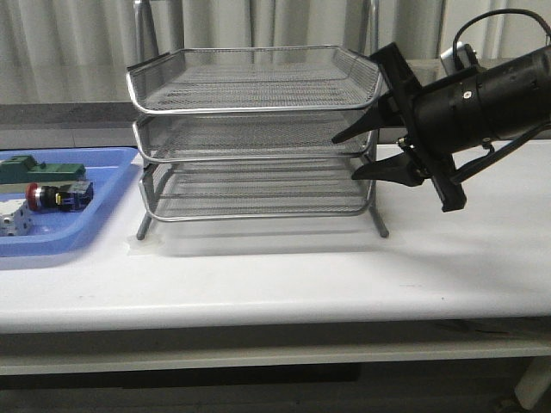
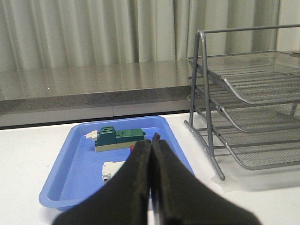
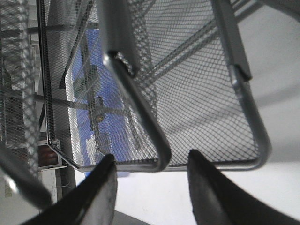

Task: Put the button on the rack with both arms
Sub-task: 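Move the right gripper toward the middle mesh tray's front edge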

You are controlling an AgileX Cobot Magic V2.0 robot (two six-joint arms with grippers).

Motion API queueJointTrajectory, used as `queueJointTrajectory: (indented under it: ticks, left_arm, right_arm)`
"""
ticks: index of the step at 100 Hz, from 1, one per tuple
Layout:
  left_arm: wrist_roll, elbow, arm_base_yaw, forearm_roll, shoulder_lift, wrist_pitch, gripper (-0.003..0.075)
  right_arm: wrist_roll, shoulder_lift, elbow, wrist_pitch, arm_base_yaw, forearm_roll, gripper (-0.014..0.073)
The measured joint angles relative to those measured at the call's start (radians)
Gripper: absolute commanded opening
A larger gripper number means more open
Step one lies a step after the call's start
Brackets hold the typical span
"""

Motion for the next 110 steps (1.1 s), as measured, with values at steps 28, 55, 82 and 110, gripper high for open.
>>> queueJointTrajectory:
  ticks: [28,55,82,110]
  left_arm:
    - [0.0,0.0,0.0,0.0,0.0,0.0,-0.0021]
    - [0.0,0.0,0.0,0.0,0.0,0.0,-0.0021]
    - [0.0,0.0,0.0,0.0,0.0,0.0,-0.0021]
    - [0.0,0.0,0.0,0.0,0.0,0.0,-0.0021]
  right_arm:
    - [0.0,0.045,-0.025,0.012,0.002,0.0,0.037]
    - [0.0,0.053,-0.049,0.016,0.002,0.002,0.037]
    - [0.0,0.055,-0.066,0.014,0.002,0.0,0.0251]
    - [0.014,0.059,-0.068,0.017,0.002,0.0,0.0081]
